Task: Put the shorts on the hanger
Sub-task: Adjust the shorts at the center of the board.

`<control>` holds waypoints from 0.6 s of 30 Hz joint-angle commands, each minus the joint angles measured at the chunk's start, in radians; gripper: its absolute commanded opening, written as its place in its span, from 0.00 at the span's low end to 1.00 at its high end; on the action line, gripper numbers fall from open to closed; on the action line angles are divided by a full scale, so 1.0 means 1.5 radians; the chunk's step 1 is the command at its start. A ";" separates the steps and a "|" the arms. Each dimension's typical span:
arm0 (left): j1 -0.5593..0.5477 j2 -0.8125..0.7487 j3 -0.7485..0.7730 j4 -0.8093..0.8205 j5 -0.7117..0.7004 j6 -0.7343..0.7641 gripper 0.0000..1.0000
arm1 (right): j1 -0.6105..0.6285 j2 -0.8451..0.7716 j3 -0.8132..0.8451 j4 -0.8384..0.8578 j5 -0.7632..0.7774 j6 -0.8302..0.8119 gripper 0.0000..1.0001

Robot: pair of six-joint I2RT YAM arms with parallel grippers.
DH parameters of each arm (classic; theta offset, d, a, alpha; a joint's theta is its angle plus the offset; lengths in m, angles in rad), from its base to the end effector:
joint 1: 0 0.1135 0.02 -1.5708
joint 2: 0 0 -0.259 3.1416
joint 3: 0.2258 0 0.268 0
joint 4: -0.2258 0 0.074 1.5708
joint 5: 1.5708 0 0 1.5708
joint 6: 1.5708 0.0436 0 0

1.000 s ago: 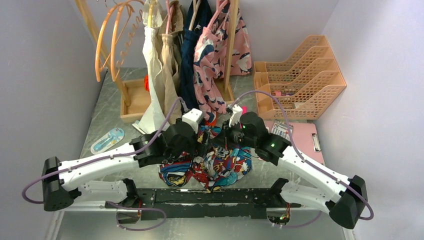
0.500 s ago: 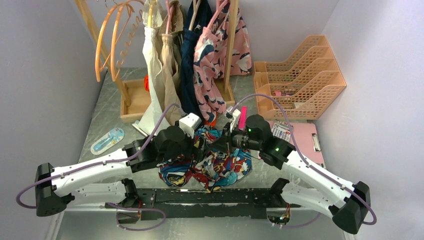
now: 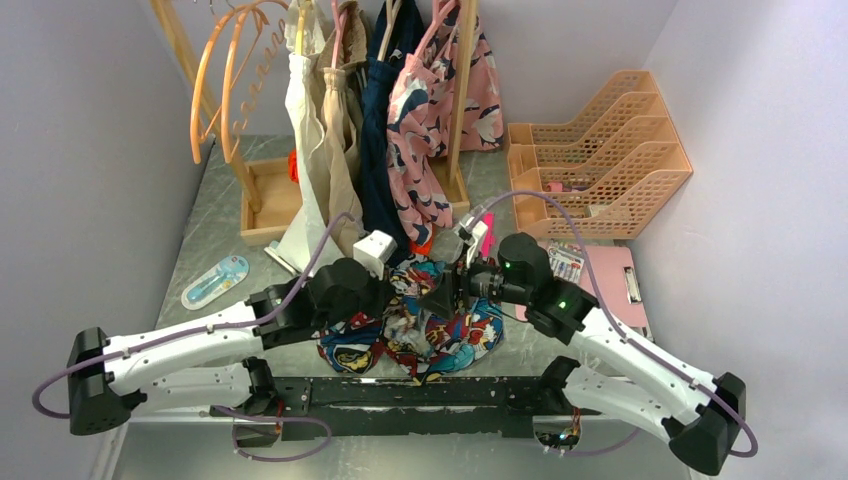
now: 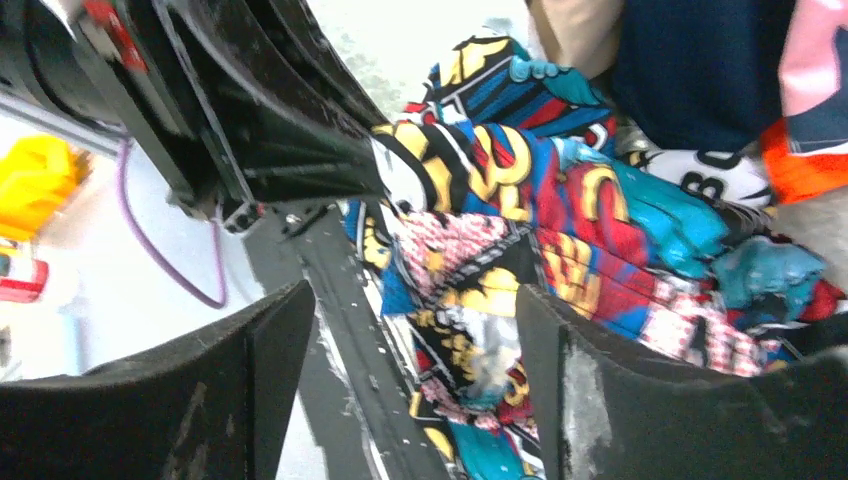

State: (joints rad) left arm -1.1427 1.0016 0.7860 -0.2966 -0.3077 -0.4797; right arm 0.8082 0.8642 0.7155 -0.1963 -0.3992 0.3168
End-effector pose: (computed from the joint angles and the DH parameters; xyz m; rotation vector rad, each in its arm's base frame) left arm 0.1154 -0.2212 0.2778 0.5079 2.0662 -0.6725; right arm 0.1442 0.1755 0.2925 -0.7766 1.9056 1.1127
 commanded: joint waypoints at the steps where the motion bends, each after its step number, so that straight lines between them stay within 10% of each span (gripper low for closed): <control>1: -0.002 -0.039 -0.009 0.001 -0.089 -0.044 0.07 | 0.001 -0.041 -0.014 -0.021 0.068 0.033 0.90; 8: -0.002 -0.101 -0.032 -0.085 -0.214 -0.164 0.07 | 0.000 -0.076 -0.042 -0.137 0.261 0.178 0.89; 18: -0.002 -0.151 -0.025 -0.190 -0.319 -0.293 0.07 | 0.005 -0.029 -0.184 -0.049 0.166 0.329 0.71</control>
State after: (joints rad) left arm -1.1427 0.7898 0.7357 -0.5068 -0.6815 -0.8185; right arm 0.8089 0.7998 0.4747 -0.3450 -0.0944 0.7017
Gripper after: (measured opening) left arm 0.076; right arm 0.724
